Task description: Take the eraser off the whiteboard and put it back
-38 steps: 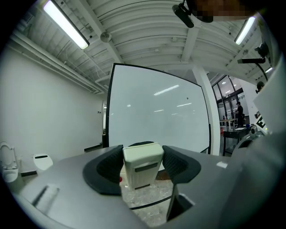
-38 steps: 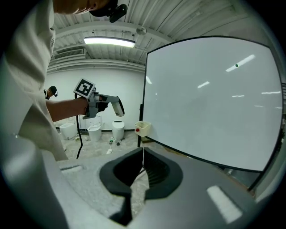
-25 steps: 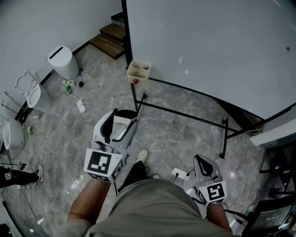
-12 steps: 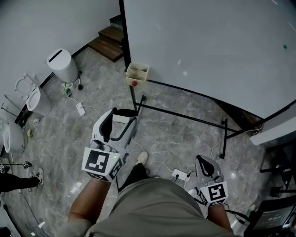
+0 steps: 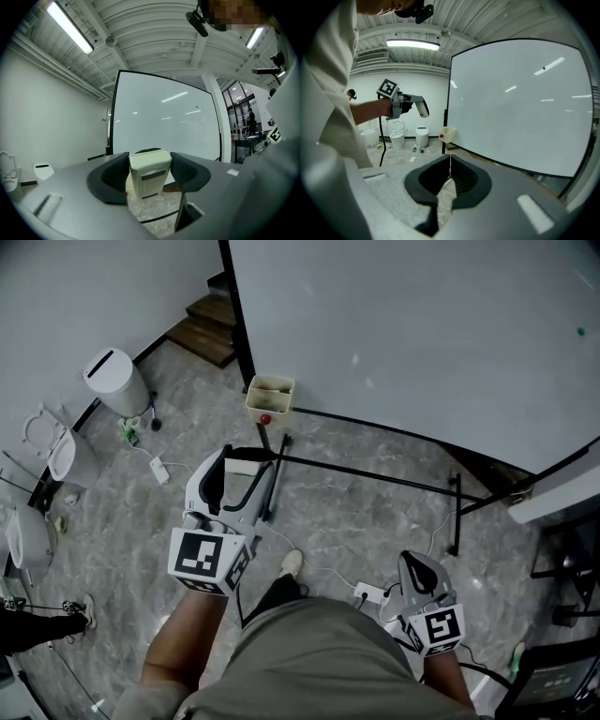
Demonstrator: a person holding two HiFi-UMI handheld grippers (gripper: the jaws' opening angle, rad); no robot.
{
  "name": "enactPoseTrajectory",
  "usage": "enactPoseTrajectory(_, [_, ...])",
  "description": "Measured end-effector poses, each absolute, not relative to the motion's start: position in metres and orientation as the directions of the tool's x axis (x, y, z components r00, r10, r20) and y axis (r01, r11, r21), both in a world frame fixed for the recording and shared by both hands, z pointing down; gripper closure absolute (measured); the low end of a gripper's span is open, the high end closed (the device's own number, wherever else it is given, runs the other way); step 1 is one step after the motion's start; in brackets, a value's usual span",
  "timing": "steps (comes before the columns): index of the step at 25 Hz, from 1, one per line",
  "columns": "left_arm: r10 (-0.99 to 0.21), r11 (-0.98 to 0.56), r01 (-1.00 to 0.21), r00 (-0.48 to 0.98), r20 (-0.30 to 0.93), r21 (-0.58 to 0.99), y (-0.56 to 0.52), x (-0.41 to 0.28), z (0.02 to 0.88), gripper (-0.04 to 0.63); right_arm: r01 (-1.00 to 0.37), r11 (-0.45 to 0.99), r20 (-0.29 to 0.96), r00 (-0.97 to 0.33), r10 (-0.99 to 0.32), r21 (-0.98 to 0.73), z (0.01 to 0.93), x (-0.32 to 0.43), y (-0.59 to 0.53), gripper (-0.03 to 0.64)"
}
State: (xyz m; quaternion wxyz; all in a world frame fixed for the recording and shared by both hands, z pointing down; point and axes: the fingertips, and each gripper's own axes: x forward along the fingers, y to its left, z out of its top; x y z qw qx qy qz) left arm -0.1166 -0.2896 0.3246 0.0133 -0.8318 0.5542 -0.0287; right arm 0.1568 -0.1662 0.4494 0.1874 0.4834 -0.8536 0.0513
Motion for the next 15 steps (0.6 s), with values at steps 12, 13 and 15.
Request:
enactPoseTrajectory(12, [-0.919,-0.387,-0.922,0.383,0.092,-0.032,-0.416,-0.13,0.373,0.318,-0.894,0.437,0.392,-0.369,-0.843,0.098,0.451,0.151,-0.203,0.611])
enactPoseTrajectory(13, [-0.92,-0.384,-0.923,0.379,0.096,-0.036,-0.426,-0.131,0.377,0.318,-0.9,0.426,0.395,-0.357,-0.846,0.098,0.451,0.152,-0.204,0.611])
enactPoseTrajectory(15, [-0.919,-0.385,-0.922,0.379,0.106,-0.041,-0.445,-0.132,0.386,0.318,-0.91,0.403,0.4,-0.335,-0.853,0.098,0.451,0.153,-0.207,0.611])
